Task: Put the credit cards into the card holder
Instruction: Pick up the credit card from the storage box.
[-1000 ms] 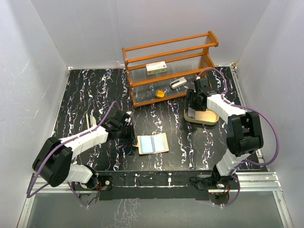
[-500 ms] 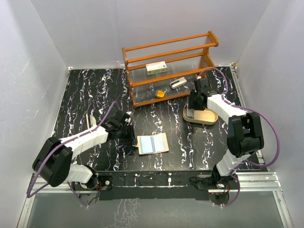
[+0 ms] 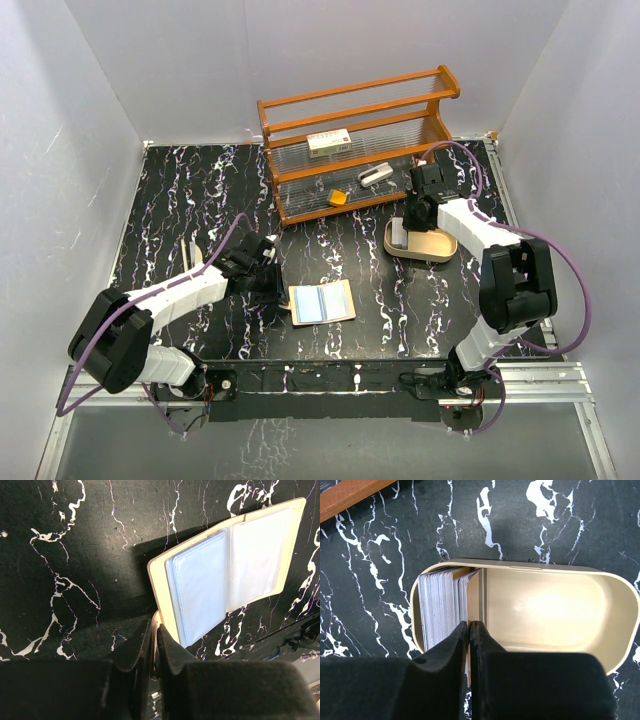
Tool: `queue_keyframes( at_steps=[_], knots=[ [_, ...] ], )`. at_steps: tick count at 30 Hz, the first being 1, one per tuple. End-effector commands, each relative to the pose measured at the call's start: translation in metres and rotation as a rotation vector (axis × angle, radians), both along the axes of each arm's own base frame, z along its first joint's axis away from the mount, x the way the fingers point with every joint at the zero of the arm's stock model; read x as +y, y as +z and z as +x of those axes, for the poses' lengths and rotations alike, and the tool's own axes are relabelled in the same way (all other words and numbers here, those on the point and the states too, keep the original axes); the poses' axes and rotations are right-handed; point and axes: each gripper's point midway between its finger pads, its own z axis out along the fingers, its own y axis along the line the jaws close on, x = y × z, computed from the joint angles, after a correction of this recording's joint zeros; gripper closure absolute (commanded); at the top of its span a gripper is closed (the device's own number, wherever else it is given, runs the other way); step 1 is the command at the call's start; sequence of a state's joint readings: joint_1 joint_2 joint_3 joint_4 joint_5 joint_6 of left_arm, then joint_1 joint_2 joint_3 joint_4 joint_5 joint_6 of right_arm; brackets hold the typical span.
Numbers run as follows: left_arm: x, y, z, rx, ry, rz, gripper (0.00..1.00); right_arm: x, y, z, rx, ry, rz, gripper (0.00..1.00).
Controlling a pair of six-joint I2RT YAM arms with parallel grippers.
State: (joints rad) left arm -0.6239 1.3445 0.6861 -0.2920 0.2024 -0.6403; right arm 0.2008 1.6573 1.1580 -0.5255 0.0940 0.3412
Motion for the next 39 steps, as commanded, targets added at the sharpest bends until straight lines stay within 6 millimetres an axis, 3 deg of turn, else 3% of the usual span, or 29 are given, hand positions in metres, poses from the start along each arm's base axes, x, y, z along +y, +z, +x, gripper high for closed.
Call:
queue_keyframes(
  at_steps=[1,16,23,32,39],
  knots=[
    [0.000,0.005,-0.006,0.000,-0.003,-0.019,0.98,-0.001,0.045,0.017,-0.118,-0.013,0.002,0.97],
    [0.005,0.003,-0.005,-0.010,0.025,-0.007,0.98,-0.015,0.064,0.009,-0.133,-0.052,-0.056,1.00],
    [0.003,0.004,-0.008,-0.003,0.004,-0.017,1.00,-0.016,0.099,-0.006,-0.154,-0.064,-0.036,1.00],
    [0.004,0.006,-0.006,-0.017,0.031,-0.023,1.00,0.026,0.144,-0.037,-0.237,0.123,0.182,1.00],
    [0.005,0.007,-0.005,-0.021,0.064,-0.028,1.00,0.071,0.151,-0.074,-0.227,0.268,0.406,1.00]
  ],
)
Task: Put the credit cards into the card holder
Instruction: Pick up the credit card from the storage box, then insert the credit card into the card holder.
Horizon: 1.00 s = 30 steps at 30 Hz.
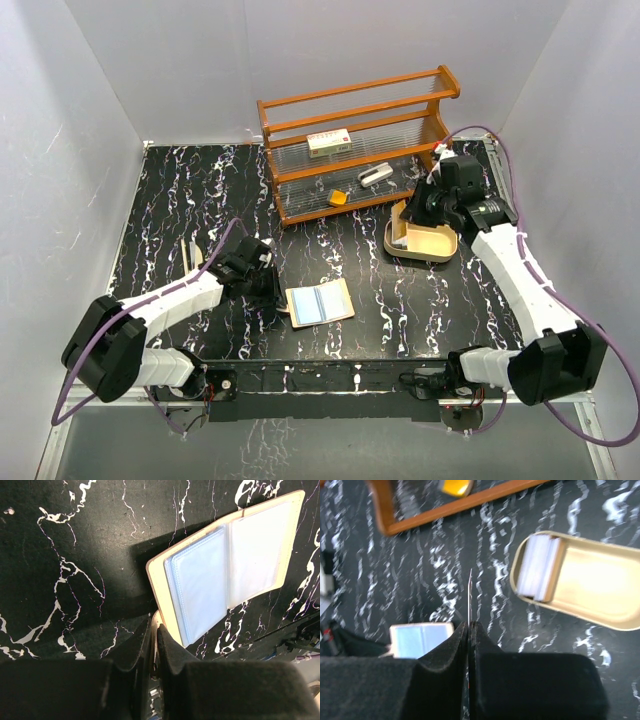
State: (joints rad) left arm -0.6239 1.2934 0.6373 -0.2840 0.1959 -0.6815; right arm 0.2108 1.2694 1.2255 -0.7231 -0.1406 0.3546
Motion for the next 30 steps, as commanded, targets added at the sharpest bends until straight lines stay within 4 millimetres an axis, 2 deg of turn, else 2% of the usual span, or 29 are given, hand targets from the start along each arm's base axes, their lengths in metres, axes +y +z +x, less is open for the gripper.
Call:
queue_keyframes(
  at_steps=[1,4,12,15,24,30],
  knots=[
    [0.001,0.008,0.003,-0.026,0.032,-0.011,1.00,0.043,0.009,-0.025,-0.015,0.146,0.188,1.00],
    [0.004,0.006,0.002,-0.019,0.050,0.001,1.00,0.067,0.000,-0.040,0.009,0.182,0.256,1.00],
    [0.011,-0.002,-0.004,0.003,0.058,0.032,1.00,0.137,-0.042,-0.080,0.111,0.277,0.329,1.00],
    [0.013,-0.003,-0.005,0.002,0.057,0.040,1.00,0.157,-0.054,-0.091,0.129,0.298,0.338,1.00],
    [0.016,-0.007,-0.007,0.009,0.037,0.065,1.00,0.196,-0.092,-0.105,0.201,0.337,0.297,1.00],
    [0.020,-0.011,-0.008,0.016,0.037,0.087,1.00,0.200,-0.128,-0.105,0.240,0.339,0.243,0.99]
  ],
)
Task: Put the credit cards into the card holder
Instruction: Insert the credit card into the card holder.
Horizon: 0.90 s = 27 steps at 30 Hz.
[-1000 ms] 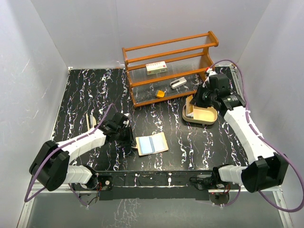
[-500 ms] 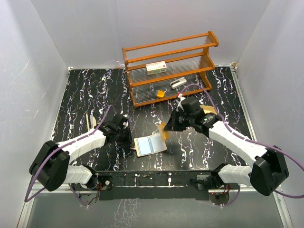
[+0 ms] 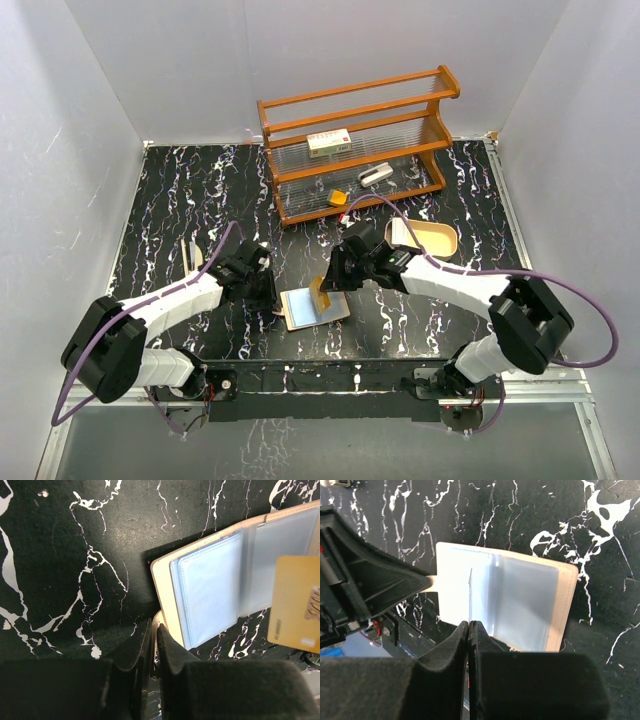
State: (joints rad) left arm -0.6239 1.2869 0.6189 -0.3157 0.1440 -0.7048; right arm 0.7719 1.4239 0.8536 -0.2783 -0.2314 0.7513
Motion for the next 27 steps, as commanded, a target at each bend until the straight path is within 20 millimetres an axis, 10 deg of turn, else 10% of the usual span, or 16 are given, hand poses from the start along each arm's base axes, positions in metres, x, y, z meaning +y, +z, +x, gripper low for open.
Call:
queue_keyframes(
  at_steps=[1,15,27],
  knots=[
    [0.008,-0.003,-0.005,0.002,-0.007,0.038,1.00,0.008,-0.011,0.014,-0.050,-0.017,0.006,0.99],
    [0.013,-0.008,-0.006,0.010,0.001,0.064,1.00,-0.013,-0.062,0.006,-0.012,-0.022,-0.112,0.80],
    [0.013,-0.010,-0.005,0.012,0.001,0.065,1.00,-0.010,-0.062,0.009,-0.026,-0.011,-0.114,0.94]
  ],
)
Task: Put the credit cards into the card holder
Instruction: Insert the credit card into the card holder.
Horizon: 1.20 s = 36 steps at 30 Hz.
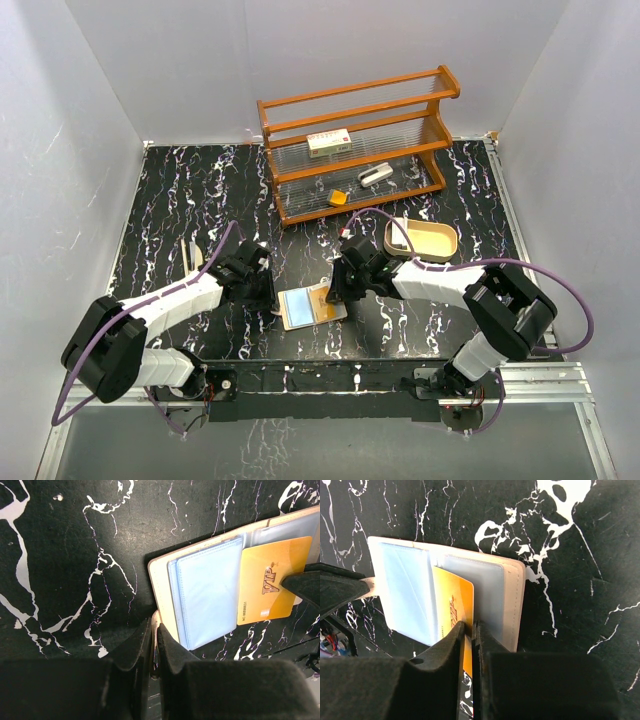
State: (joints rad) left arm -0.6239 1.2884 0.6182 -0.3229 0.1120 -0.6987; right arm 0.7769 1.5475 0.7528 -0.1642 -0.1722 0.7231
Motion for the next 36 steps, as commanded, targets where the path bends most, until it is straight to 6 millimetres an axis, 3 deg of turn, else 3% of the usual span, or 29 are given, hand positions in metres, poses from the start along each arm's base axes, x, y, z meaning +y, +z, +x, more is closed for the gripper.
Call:
queue_keyframes(
  at_steps=[1,8,18,23,32,36],
  knots=[
    [0.007,-0.007,-0.007,0.023,-0.009,0.035,1.00,0.005,0.005,0.012,-0.059,0.006,0.004,0.95],
    [0.006,-0.006,-0.005,0.019,-0.023,0.037,1.00,0.010,0.009,0.013,-0.057,0.020,0.016,0.98],
    [0.004,-0.002,-0.003,0.017,-0.020,0.035,1.00,0.020,0.047,0.017,-0.096,0.029,0.087,1.00],
    [0.003,0.006,0.000,0.006,-0.010,0.025,0.92,0.025,0.045,0.016,-0.081,0.035,0.107,1.00],
    [-0.010,0.035,0.013,-0.049,-0.005,-0.033,0.62,0.025,0.035,0.013,-0.048,0.036,0.100,1.00],
    [-0.019,0.033,0.011,-0.042,-0.020,-0.086,0.58,0.021,0.032,0.014,-0.053,0.026,0.079,1.00]
  ],
)
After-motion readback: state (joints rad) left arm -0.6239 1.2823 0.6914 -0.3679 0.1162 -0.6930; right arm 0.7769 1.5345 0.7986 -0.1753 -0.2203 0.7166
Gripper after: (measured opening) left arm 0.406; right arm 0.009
